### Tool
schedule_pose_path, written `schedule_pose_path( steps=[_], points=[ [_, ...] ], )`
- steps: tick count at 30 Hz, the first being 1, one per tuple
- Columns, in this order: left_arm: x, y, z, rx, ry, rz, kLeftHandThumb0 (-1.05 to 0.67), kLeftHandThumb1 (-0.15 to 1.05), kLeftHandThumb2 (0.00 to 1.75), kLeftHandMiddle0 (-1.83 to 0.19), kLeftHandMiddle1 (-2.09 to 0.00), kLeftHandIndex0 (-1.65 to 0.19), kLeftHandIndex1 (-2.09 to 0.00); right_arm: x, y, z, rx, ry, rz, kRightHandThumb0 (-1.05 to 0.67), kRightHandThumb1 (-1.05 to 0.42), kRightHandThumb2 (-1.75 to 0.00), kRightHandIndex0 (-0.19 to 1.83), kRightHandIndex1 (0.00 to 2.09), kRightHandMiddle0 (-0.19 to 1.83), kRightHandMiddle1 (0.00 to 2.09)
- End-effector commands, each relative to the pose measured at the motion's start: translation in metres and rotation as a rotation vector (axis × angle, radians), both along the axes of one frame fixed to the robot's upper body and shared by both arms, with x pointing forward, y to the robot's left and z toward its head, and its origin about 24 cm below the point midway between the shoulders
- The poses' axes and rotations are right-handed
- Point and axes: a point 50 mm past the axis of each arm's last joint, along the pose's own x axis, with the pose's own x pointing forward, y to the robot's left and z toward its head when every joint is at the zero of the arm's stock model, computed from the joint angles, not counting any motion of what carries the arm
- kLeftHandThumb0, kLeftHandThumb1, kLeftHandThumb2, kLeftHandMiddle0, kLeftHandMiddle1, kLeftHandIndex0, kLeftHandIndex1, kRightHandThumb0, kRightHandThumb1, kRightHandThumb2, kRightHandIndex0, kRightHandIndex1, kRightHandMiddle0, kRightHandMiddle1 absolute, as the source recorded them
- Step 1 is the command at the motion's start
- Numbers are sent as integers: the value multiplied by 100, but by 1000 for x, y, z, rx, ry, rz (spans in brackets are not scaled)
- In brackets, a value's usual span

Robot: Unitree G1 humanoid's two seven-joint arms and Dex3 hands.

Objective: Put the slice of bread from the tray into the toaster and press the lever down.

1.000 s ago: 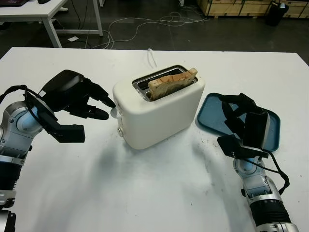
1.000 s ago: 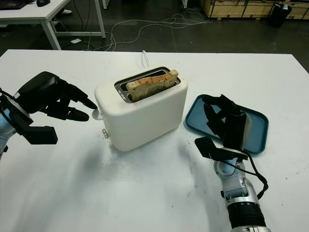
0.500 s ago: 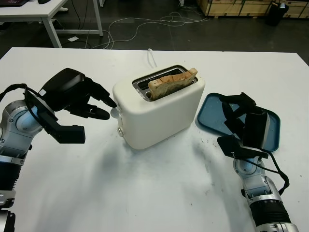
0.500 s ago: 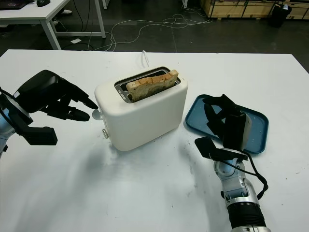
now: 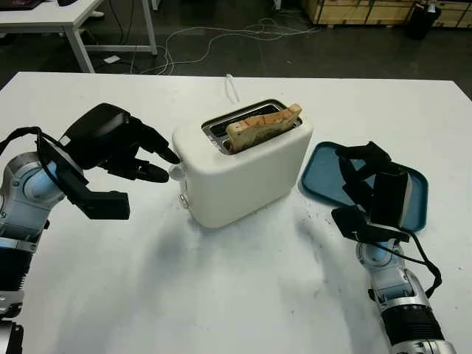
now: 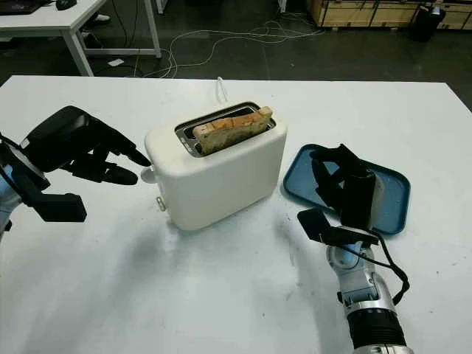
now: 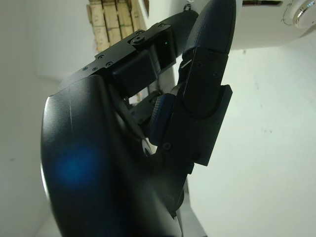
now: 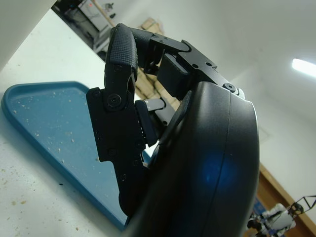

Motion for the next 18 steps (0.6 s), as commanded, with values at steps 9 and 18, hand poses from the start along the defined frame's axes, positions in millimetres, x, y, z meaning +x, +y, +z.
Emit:
schedule_pose_path(
  steps=[9, 18],
  points=[
    [-1, -4, -18, 28, 74, -27, -78, 92, 5, -121, -142, -127, -1, 3, -2, 3, -11, -1, -6, -60, -92, -44, 76, 175, 92, 68],
    [-2, -6, -24, 59, 114, -28, -79, 92, 5, -121, -140, -127, 0, 3, -3, 4, -10, -13, 0, -60, -92, -43, 76, 175, 74, 116]
  ],
)
